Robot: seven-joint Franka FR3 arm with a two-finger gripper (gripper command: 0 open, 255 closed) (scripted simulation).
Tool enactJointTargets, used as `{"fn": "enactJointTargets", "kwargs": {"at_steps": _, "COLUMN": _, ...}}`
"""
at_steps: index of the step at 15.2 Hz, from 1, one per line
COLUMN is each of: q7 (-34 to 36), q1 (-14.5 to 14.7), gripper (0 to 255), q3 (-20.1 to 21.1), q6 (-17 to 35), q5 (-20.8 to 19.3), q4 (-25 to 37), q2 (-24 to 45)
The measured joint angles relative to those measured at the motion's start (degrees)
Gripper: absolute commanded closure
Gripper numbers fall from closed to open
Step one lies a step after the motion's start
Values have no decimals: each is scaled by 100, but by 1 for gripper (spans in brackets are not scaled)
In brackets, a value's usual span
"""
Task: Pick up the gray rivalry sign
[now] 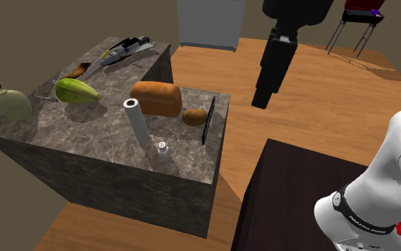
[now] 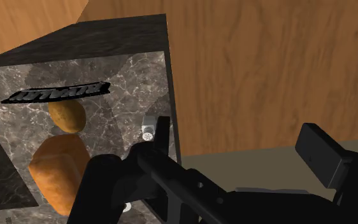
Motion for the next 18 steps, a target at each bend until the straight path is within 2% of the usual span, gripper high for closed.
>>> {"fn": "enactJointTargets", "kwargs": {"at_steps": 3, "q7": 117, "q1": -88, "gripper": 0, "q3": 1, "q6": 154, "q5": -11, "q4": 25, "q2": 219}}
{"fn": "enactJointTargets", "kwargs": {"at_steps": 8, "q7": 606, "q1": -407, "gripper": 0, "q3": 12, "q6": 805, "q5": -47, "q4": 105, "q2": 1105}}
{"fn": "enactJointTargets", "kwargs": {"at_steps": 13, "q7": 1146, "q1": -715, "gripper": 0, "q3": -6, "q6": 1403, "q5": -108, "q4": 433, "q2": 2185}}
{"fn": "enactJointTargets", "kwargs": {"at_steps": 18, "q7": 1684, "q1": -977, "gripper": 0, "q3": -88, "q6": 1792, "q5": -172, "q4": 832, "q2": 3132}}
